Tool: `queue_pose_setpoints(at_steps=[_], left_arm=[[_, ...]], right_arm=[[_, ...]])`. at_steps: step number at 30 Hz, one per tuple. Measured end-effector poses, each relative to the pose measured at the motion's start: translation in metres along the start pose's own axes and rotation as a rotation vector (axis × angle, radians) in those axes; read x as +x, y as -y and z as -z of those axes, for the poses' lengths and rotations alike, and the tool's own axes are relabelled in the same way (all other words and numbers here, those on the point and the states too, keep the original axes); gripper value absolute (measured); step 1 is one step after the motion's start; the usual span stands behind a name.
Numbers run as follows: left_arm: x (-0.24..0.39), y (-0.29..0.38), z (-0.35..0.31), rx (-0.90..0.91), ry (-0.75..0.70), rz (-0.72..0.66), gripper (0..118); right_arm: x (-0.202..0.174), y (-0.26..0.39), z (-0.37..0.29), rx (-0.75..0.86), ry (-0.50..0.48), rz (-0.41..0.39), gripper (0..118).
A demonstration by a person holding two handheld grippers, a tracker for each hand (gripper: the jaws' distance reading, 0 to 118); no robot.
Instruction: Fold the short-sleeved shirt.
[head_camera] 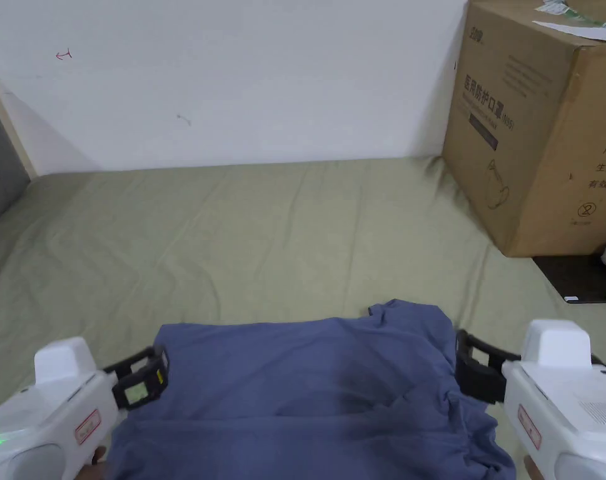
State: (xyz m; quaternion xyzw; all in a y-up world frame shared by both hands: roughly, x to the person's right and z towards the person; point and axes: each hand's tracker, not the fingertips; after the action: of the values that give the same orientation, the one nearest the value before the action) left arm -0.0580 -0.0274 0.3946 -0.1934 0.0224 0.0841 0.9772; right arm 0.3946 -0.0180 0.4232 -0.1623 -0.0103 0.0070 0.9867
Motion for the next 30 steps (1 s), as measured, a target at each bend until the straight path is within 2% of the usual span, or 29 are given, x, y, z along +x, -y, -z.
queue_pose_setpoints(at_steps=[3, 5, 6, 8, 9, 10, 18, 23, 28, 30], left_arm=[[0.022, -0.014, -0.008, 0.143, -0.008, 0.063, 106], [0.034, -0.017, -0.009, 0.182, -0.029, 0.107, 100], [0.038, -0.017, -0.010, 0.192, -0.024, 0.120, 90], [0.044, -0.015, -0.007, 0.191, -0.020, 0.125, 36], [0.046, -0.014, -0.004, 0.186, -0.013, 0.128, 15], [0.046, -0.013, -0.002, 0.182, -0.009, 0.126, 0], [0.039, -0.018, 0.047, 0.023, 0.005, 0.165, 0], [0.006, -0.033, 0.127, -0.154, 0.042, 0.153, 0], [-0.033, -0.044, 0.218, -0.324, 0.039, 0.053, 0], [-0.044, -0.040, 0.254, -0.404, 0.025, 0.037, 4]], right_arm=[[-0.018, -0.020, -0.009, 0.108, 0.007, -0.019, 90], [-0.027, -0.024, -0.010, 0.128, 0.032, -0.034, 79], [-0.031, -0.026, -0.011, 0.136, 0.036, -0.035, 67], [-0.036, -0.026, -0.011, 0.142, 0.040, -0.033, 18], [-0.037, -0.026, -0.009, 0.141, 0.041, -0.029, 1], [-0.038, -0.026, -0.007, 0.140, 0.042, -0.029, 0], [-0.038, -0.028, 0.020, 0.106, 0.023, -0.038, 0], [-0.036, -0.032, 0.052, 0.076, 0.019, -0.052, 0], [-0.034, -0.027, 0.088, 0.022, 0.035, -0.045, 0], [-0.034, -0.023, 0.102, -0.002, 0.045, -0.040, 0]])
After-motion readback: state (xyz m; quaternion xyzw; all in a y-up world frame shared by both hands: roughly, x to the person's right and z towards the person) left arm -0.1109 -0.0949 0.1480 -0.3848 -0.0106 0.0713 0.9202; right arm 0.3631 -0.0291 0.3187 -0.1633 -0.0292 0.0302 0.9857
